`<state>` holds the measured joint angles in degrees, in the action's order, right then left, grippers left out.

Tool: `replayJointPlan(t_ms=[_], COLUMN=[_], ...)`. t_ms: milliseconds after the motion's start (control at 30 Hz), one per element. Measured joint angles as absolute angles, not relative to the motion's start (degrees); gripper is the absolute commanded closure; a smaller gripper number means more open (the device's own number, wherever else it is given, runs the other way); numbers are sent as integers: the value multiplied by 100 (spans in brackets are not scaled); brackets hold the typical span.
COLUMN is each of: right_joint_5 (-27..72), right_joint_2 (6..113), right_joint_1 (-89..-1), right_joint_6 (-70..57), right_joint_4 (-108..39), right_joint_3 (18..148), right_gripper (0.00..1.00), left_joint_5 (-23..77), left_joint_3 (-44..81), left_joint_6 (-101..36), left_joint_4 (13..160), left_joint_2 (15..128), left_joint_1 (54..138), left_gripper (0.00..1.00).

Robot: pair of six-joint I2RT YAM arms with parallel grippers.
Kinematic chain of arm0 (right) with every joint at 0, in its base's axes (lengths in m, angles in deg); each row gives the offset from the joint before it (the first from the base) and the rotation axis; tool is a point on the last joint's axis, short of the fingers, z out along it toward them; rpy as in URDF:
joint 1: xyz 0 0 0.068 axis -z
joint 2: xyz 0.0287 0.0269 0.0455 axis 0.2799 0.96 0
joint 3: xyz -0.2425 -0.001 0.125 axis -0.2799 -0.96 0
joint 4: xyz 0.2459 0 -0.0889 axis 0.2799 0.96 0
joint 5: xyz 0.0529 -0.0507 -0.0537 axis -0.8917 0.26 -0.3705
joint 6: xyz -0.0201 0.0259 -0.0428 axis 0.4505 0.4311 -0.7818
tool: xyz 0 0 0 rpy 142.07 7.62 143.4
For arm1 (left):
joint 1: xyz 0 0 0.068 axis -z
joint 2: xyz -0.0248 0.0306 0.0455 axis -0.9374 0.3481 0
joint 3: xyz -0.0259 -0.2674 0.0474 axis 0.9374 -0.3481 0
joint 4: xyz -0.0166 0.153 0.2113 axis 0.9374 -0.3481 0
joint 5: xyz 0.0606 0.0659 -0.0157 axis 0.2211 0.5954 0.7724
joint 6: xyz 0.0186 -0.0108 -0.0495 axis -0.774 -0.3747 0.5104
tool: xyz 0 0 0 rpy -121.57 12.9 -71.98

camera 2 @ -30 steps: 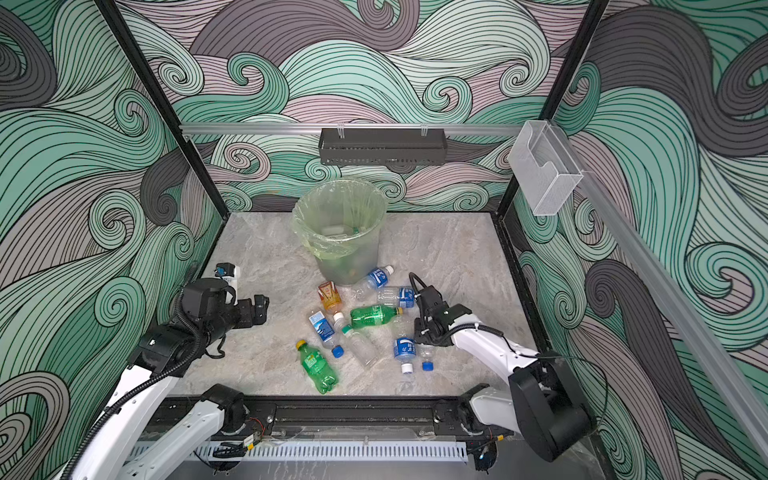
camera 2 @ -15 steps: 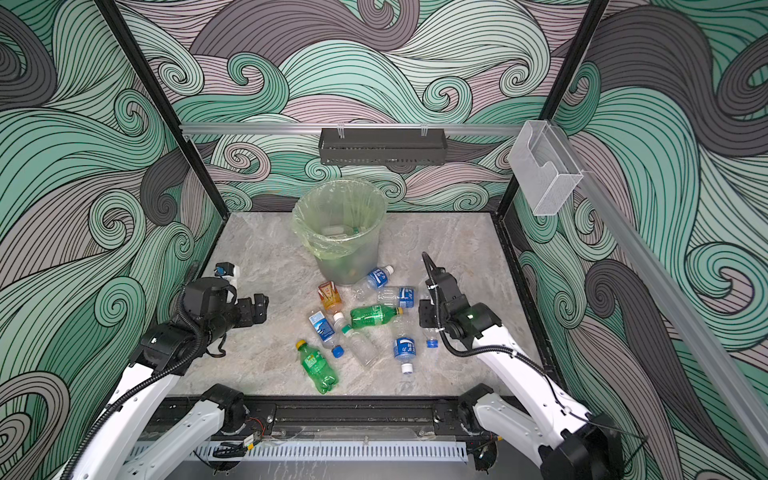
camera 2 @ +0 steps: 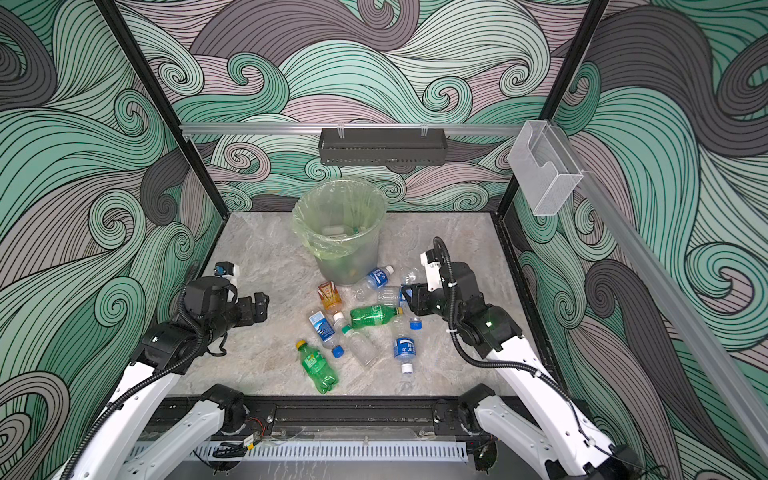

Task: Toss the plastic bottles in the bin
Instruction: 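Lift the blue-labelled bottle with the right gripper, carry over bin, release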

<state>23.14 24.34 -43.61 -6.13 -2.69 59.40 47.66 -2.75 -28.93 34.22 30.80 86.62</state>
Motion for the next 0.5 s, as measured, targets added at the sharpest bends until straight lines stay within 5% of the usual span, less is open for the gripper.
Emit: replayJointPlan(t_ms=[233, 400, 500], right_joint_5=[2022, 1716, 1512], right_joint_2=[4487, 6773, 7864], right_joint_1=[-4363, -4392, -4405], right_joint_6=[-953, -1026, -1098], right_joint_4=[-460, -615, -418], right_joint_3=[8598, 11625, 13048], right_gripper=[53, 19, 14], left_joint_5=[4720, 4654, 4563], left_joint_3=[-275, -275, -275], left_joint_6=[-2854, -2723, -2646], left_joint_4=[3439, 3538, 3560], left_joint_2=[3080, 3067, 3069], left_joint_1=[8662, 8662, 8662], left_gripper=[5, 5, 5])
